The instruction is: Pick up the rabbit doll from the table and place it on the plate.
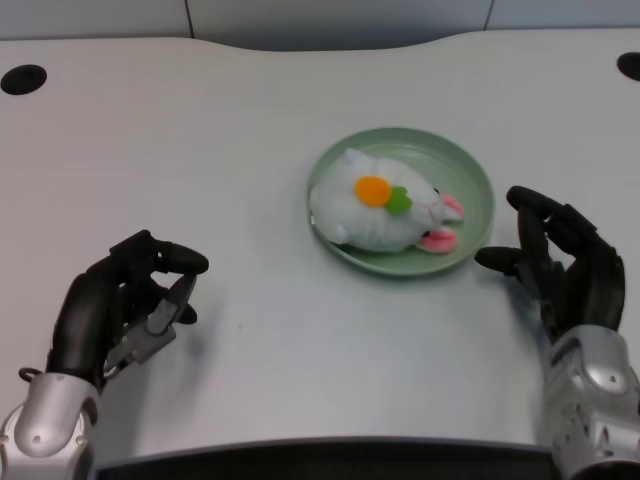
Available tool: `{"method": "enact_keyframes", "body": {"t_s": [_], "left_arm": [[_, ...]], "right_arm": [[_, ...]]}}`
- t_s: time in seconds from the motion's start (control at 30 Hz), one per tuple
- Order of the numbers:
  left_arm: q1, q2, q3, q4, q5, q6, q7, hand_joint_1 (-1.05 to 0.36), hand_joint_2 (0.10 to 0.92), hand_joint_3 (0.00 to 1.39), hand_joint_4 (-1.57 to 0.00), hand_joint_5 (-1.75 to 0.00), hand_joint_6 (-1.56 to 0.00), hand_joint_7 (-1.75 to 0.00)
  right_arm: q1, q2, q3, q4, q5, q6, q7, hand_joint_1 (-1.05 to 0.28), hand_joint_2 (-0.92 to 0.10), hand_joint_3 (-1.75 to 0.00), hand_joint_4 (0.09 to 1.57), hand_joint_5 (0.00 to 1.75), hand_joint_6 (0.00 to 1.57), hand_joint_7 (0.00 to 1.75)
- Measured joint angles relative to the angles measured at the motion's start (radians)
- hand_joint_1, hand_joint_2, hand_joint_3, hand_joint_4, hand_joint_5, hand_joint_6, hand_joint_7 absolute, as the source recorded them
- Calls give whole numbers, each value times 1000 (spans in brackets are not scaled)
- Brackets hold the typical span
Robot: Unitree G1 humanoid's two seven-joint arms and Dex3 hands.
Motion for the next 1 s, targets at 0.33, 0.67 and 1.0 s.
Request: {"method": "enact_keyframes", "body": {"t_s": [0.33, 0.67, 1.0], "left_arm": [[25, -20, 21, -30, -48, 34, -13, -434, 921, 580, -569, -1746, -326, -1746], [24, -25, 30, -34, -78, 59, -32, -455, 921, 563, -547, -1746, -319, -1746], [24, -34, 43, -43, -88, 87, -34, -458, 921, 555, -531, -1746, -319, -1746]], "right_arm": [[1, -1, -8, 2, 5, 1, 7, -316, -921, -278, 771, 1084, 753, 469], [0, -3, -14, 4, 4, 10, 4, -320, -921, -279, 775, 1101, 754, 474], [-5, -13, -25, 34, 9, 8, 19, -323, -921, -272, 782, 1108, 759, 477]]}}
